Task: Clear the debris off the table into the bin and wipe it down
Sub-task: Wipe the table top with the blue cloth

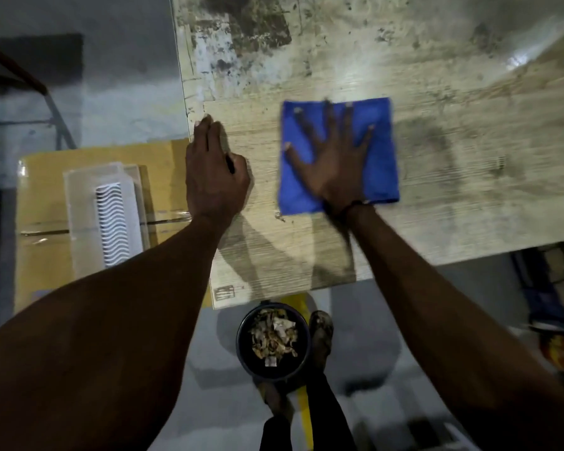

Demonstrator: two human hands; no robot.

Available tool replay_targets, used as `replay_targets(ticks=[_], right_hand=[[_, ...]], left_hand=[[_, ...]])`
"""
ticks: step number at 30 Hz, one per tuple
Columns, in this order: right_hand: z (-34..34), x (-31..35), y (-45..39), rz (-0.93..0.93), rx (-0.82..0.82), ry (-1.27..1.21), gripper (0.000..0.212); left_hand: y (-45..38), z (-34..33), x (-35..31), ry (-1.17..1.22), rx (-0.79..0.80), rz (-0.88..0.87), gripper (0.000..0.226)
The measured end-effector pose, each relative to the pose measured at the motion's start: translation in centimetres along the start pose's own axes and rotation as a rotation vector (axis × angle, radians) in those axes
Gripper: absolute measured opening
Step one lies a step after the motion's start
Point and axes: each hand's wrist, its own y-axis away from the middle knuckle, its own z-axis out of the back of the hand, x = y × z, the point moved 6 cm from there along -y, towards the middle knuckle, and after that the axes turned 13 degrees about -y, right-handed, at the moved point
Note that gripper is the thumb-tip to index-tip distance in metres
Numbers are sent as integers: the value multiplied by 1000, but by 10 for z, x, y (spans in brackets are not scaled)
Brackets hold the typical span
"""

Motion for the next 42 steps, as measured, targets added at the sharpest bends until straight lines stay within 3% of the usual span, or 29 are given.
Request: replay_targets(ticks=[3, 5, 10, 13, 15, 18, 21, 26, 29, 32, 38, 42], right_hand=[[-7, 42, 77, 203, 87, -19, 67], [4, 21, 118, 213, 109, -25, 67], [46, -93, 87, -86, 55, 20, 70], [44, -92, 43, -194, 1, -45, 71], [24, -55, 31, -126, 0, -37, 71], [0, 6, 56, 129, 21, -1, 66], [3, 3, 84, 251, 62, -37, 66], [29, -79, 16, -53, 58, -68, 71], [24, -74, -33, -139, 5, -78, 74], [-4, -24, -68, -39, 52, -64, 72], [-38, 53, -76, 381, 130, -93, 68], [-32, 34, -132, 344, 123, -77, 69]], left_hand=[[0, 1, 2, 8, -2, 8, 65], [1, 2, 1, 18, 5, -2, 66], [4, 4, -1, 15, 23, 7, 66], [5, 4, -2, 6, 36, 4, 67], [4, 3, -1, 5, 36, 2, 67], [2, 2, 1, 5, 13, 9, 66], [3, 2, 1, 14, 2, 3, 64], [4, 2, -2, 22, 16, -7, 63], [4, 3, -2, 22, 28, -7, 65], [-10, 0, 0, 20, 39, -26, 68], [-92, -12, 2, 62, 48, 69, 67], [-95, -12, 0, 55, -42, 112, 65]])
